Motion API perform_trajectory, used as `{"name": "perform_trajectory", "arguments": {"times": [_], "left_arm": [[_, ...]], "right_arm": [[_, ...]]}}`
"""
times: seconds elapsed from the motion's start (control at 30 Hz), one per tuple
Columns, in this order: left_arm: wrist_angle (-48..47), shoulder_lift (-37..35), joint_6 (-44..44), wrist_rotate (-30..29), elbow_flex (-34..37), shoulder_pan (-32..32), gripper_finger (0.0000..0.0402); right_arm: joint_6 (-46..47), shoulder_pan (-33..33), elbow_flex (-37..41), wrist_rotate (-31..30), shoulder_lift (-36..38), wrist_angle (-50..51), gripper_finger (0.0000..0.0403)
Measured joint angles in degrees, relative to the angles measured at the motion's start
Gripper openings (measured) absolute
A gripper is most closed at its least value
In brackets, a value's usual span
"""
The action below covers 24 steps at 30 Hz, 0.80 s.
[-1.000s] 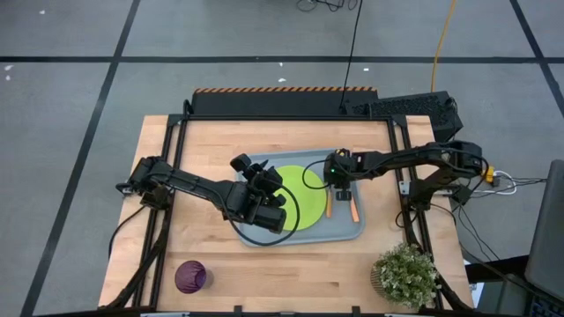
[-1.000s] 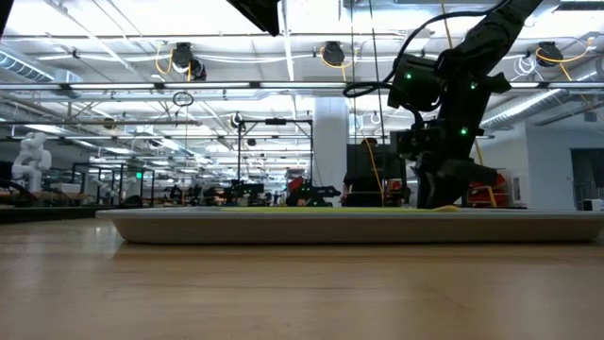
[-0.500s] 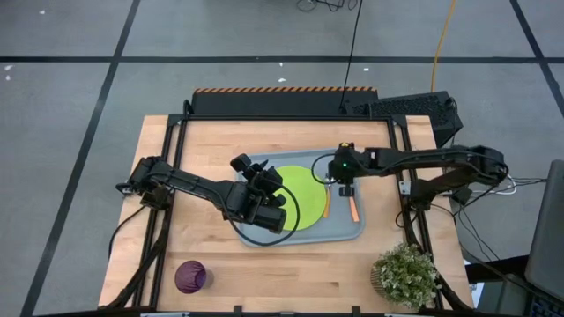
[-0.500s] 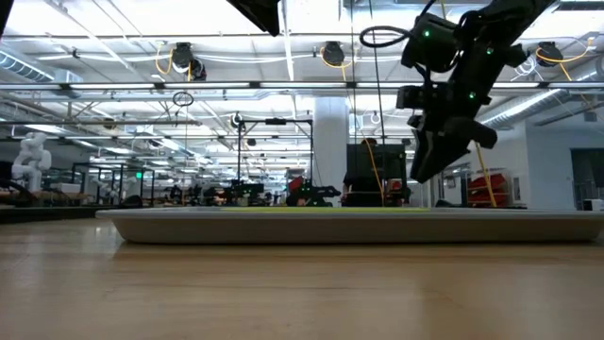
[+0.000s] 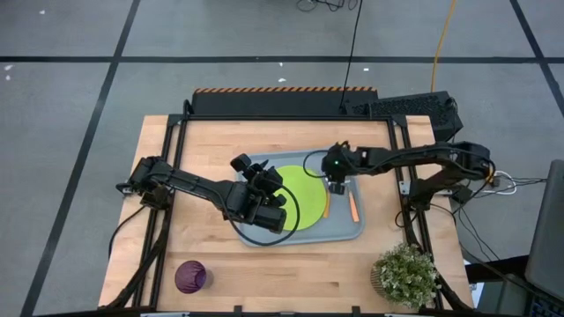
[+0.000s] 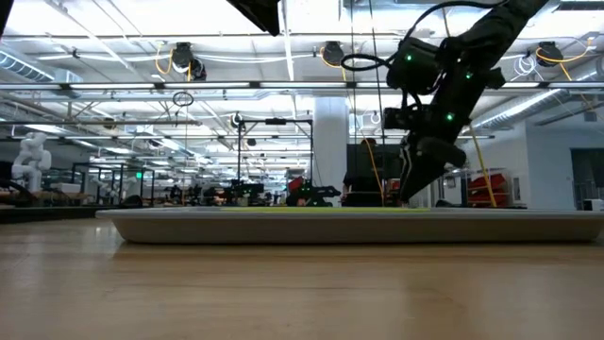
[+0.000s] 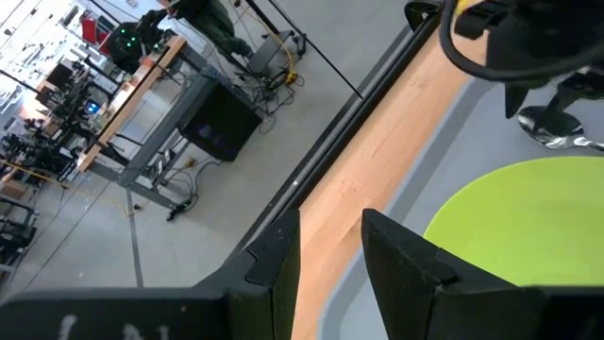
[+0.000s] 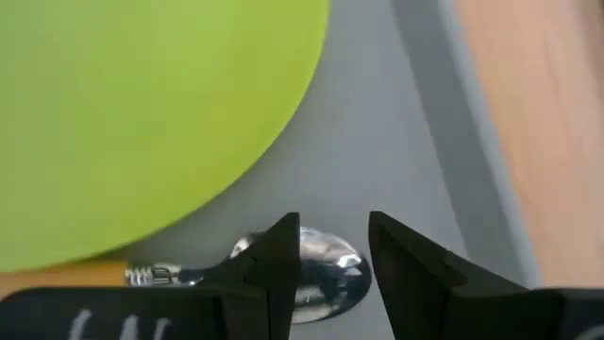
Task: Pick and place plate/cup/fork/spoon on tray
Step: Adjust the yellow spoon on the gray serving tray, then adjust the gray serving tray to the center of the table
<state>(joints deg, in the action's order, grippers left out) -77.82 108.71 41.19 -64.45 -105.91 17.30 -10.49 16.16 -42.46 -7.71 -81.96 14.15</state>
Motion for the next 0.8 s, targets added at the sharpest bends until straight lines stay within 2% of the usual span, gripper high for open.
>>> {"name": "perform_trajectory", "arguments": {"times": [0.13, 0.3, 0.43, 0.67, 0.8], "left_arm": [[0.0, 0.0, 0.5, 0.0, 0.0, 0.1, 0.0120], [0.0, 0.0, 1.3, 0.0, 0.0, 0.1, 0.0120], [0.0, 0.0, 2.5, 0.0, 0.4, 0.2, 0.0120], [-0.1, 0.0, 3.8, -0.2, 5.8, -1.3, 0.0120], [3.4, -0.3, -2.5, -0.2, 6.1, -5.2, 0.0120]], "right_arm": [[1.7, 0.0, 0.0, -2.7, 4.4, -0.2, 0.0125], [7.1, 0.3, 2.0, -1.6, 8.9, -1.3, 0.0138], [5.9, 0.4, 4.5, 0.2, 10.3, -3.5, 0.0141], [5.6, 2.3, 5.1, 0.5, 10.5, -7.0, 0.0136], [6.1, 4.2, 5.1, 2.0, 10.5, -6.6, 0.0135]]}}
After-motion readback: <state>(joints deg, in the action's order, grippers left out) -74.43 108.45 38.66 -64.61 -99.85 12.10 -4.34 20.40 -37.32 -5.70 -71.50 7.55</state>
